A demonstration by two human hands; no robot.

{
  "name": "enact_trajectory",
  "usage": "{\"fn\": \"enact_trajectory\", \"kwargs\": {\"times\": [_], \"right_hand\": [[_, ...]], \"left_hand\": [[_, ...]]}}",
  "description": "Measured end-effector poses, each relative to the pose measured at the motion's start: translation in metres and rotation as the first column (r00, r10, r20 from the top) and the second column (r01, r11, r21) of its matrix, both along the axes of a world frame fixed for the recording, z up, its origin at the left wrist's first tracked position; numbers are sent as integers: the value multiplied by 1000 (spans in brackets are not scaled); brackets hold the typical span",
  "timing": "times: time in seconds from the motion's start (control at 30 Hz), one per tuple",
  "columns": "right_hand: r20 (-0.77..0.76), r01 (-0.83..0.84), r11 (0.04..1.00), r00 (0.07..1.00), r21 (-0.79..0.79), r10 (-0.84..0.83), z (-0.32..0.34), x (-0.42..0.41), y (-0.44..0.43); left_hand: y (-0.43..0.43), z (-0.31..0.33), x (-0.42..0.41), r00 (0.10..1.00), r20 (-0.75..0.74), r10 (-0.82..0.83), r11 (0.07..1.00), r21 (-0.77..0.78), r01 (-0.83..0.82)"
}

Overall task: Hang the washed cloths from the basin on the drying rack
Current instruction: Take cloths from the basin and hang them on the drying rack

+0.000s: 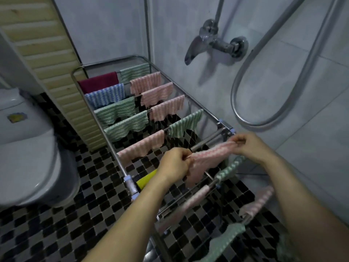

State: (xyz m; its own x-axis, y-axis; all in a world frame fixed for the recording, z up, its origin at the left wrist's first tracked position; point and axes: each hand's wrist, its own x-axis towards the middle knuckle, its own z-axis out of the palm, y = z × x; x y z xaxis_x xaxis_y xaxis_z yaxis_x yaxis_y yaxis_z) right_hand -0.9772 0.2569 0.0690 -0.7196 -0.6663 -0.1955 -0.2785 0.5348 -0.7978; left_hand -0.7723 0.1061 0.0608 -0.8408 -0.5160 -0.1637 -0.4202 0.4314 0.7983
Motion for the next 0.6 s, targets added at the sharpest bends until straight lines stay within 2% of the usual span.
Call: {"fn": "enact_trajectory", "kwargs": {"times": [0.07,0.13,0.3,0.4,0.47,0.53,0.6], "right_hand": [[-104,21,993,995,118,-9,-16,-18,-1],[-233,117,983,969,144,-81,-26,-34,-4],[-311,231,973,925,5,-218,-25,-53,-30],[-425,225,972,874,-73,-235,-18,-57,-55],[-416,216,972,879,-92,-234,-15,-59,-73],[-344,163,982,920,-100,-188,-18,-59,-89],[-320,124,989,937,-82,-143,-29,-59,-94]], "left_hand": [[1,-10,-13,1000,25,5,1000,-9,-5],[2,-17,-24,1000,16,25,1000,3,-25],[-7,-26,-51,976,-102,194,970,169,-175],[-23,-25,-67,950,-145,277,956,144,-257],[-36,-26,-77,913,-156,378,916,205,-344],[-47,-30,-83,876,-113,468,867,251,-431],[-53,-41,-84,883,-41,467,876,157,-456]]}}
